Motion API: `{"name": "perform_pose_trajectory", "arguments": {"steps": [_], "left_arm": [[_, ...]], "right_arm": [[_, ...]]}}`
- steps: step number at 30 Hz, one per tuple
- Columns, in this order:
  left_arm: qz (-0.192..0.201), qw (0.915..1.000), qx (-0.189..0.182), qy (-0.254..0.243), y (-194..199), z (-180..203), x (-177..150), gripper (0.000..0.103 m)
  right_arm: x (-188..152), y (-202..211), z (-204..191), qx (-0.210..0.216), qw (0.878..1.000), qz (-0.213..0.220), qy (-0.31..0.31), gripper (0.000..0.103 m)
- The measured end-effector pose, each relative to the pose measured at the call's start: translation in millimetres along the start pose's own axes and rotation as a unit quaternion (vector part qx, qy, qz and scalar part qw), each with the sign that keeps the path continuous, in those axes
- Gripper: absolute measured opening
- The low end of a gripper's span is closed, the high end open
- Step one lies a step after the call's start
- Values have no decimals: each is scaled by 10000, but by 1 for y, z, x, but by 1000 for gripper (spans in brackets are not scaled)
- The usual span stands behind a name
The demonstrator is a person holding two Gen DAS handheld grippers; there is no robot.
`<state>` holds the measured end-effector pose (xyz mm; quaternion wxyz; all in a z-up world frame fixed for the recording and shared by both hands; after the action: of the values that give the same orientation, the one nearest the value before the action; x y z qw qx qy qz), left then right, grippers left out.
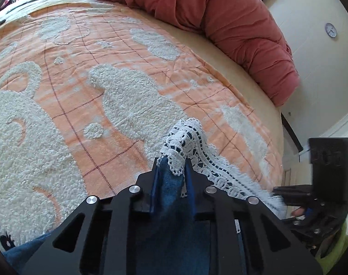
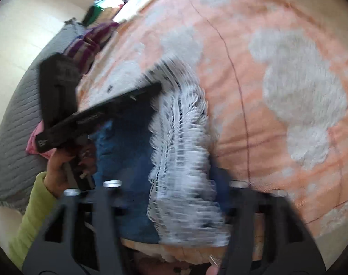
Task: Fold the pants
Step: 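Lift the lace hem with both grippers and fold it over toward the waistband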
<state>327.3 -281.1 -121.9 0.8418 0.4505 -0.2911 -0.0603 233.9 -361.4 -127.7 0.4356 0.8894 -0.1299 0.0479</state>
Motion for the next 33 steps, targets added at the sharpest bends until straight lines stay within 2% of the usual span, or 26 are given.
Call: {"name": "perform_pose_trajectory", "arguments": {"steps": [1, 2, 3, 6, 11, 16, 21, 23, 24, 26, 28, 29, 31, 32, 33], "left_arm": [[16, 10000, -3, 5, 0, 0, 0, 19], [36, 10000, -3, 10, 1, 1, 0, 19], [64, 10000, -8, 22, 1, 1, 1, 19], [155, 9998, -104, 66, 9, 2, 1, 17], [564, 9979, -278, 173, 50, 1, 2, 15], [990, 9934, -424, 382, 105, -15, -10, 15], [1193, 9899, -328, 693, 149, -42, -42, 17], [1235, 9883, -174, 878, 158, -57, -55, 24], [1295, 9856, 79, 1083, 166, -72, -66, 25], [1386, 9797, 179, 1435, 177, -94, -83, 28], [1596, 9689, 55, 1891, 191, -118, -103, 31], [1707, 9604, -69, 2201, 197, -133, -116, 37], [1765, 9447, -421, 2730, 202, -154, -133, 47], [1749, 9370, -574, 2970, 202, -163, -138, 47], [1764, 9328, -673, 3070, 204, -166, -139, 47]], "right_arm": [[1, 0, 0, 75, 10000, 15, -45, 42], [1, 3, -4, 216, 9998, 52, -6, 26], [3, 6, -11, 358, 9992, 123, 106, 16], [2, 13, -28, 537, 9972, 307, 417, 14], [2, 28, -70, 778, 9874, 685, 1193, 14], [-11, 30, -129, 689, 9683, 1003, 2182, 14], [-37, 6, -182, 461, 9476, 926, 3023, 14], [-50, -15, -198, 441, 9428, 698, 3230, 14], [-55, -25, -203, 383, 9406, 600, 3320, 14], [-67, -52, -210, 97, 9321, 341, 3605, 14], [-80, -71, -213, -183, 9220, 177, 3863, 14], [-86, -79, -216, -326, 9154, 138, 4011, 14], [-99, -101, -223, -563, 8996, 40, 4331, 19], [-107, -108, -226, -614, 8928, -12, 4463, 27], [-116, -116, -230, -657, 8833, -58, 4642, 30]]}}
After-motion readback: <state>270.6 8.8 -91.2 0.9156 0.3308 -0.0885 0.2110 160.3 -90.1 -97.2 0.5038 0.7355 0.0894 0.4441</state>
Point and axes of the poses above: each gripper's, at about its wrist camera, not at the fingertips, and y roughly against the way its jaws point, z to its right, x to its top, the point moved 10 cm from there along -y, roughly the way its jaws point, and after that the axes turned 5 degrees about -z, right-handed, at the moved point
